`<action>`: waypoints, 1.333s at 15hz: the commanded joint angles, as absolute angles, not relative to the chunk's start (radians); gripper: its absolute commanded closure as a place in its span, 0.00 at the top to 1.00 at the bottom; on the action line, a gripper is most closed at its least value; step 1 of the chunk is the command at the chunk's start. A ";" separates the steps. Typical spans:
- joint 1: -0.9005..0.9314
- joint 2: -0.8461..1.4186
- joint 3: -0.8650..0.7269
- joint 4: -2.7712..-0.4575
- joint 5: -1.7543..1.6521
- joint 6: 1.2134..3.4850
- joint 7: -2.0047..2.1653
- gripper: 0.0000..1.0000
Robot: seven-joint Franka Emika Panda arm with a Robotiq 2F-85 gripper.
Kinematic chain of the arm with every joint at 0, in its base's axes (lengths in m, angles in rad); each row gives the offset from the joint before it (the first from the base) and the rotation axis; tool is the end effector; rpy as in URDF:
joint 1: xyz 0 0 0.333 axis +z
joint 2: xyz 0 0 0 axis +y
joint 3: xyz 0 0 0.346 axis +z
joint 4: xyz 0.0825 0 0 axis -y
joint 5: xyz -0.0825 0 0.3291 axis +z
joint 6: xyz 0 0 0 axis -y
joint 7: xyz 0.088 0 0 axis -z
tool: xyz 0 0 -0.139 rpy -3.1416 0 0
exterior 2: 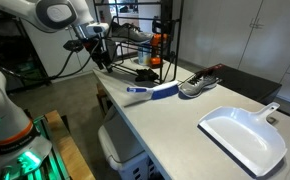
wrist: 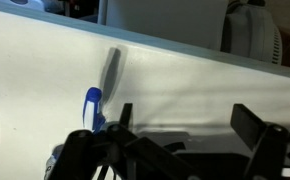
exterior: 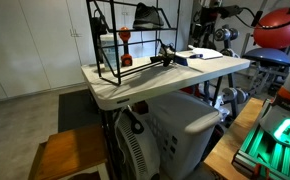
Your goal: Put the trainer on the table
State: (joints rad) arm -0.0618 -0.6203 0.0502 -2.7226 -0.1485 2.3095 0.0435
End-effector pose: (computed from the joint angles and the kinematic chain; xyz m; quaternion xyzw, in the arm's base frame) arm 0.3064 -0.0095 0.4493 0.9919 0.0136 0.1030 0.0730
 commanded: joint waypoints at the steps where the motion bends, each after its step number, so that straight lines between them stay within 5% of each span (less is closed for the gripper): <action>1: -0.056 -0.621 0.045 -2.721 -0.152 2.306 0.046 1.00; 20: 0.059 -0.662 0.013 -2.565 0.161 2.215 0.110 1.00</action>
State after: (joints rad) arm 0.0257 -0.6384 0.0385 -2.6036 0.0575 2.2619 0.0614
